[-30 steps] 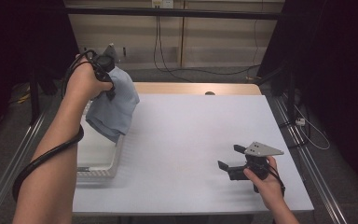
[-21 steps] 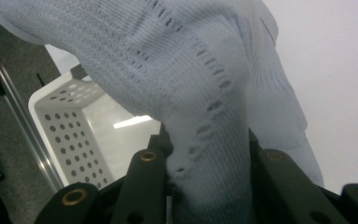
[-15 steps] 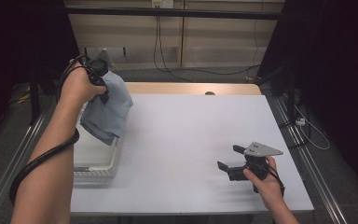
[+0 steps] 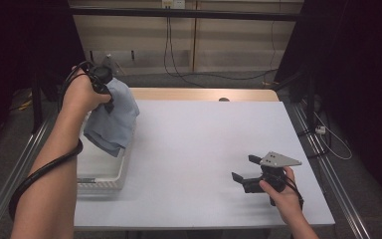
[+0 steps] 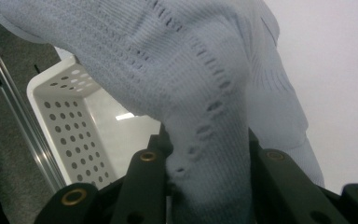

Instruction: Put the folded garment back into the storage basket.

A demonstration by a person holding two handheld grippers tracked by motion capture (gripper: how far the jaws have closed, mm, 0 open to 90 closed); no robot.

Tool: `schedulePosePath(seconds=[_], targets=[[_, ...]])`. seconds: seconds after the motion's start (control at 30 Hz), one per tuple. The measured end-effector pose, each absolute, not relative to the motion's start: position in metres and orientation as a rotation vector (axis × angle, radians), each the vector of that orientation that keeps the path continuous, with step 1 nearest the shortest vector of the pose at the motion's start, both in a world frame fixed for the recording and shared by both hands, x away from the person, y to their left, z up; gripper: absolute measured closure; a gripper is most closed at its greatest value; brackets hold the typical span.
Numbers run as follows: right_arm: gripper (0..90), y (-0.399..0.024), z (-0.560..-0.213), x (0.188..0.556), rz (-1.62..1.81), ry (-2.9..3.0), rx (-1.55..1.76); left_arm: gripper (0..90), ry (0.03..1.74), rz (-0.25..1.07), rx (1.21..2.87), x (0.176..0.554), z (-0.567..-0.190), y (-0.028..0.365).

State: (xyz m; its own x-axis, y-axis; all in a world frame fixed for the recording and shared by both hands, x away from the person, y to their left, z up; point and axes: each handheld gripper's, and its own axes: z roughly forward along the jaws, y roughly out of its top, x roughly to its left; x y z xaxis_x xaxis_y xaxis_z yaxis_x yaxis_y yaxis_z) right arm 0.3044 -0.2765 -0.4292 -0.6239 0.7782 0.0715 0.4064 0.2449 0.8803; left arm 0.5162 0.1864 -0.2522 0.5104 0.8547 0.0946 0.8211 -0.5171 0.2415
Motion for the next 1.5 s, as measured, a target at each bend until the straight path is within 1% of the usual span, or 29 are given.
schedulePosePath(seconds=[0.33,0.93,1.5], targets=[[8.9,-0.276,-0.429,0.305,1.337,2.144,1.086,72.6,1.494,0.301,2.574,0.514,-0.257,0.198],[8.9,-0.274,-0.43,0.304,1.336,2.151,1.081,72.3,1.504,0.341,2.584,0.509,-0.27,0.204],[8.9,-0.273,-0.43,0.304,1.335,2.155,1.074,72.2,1.51,0.308,2.598,0.502,-0.282,0.209]])
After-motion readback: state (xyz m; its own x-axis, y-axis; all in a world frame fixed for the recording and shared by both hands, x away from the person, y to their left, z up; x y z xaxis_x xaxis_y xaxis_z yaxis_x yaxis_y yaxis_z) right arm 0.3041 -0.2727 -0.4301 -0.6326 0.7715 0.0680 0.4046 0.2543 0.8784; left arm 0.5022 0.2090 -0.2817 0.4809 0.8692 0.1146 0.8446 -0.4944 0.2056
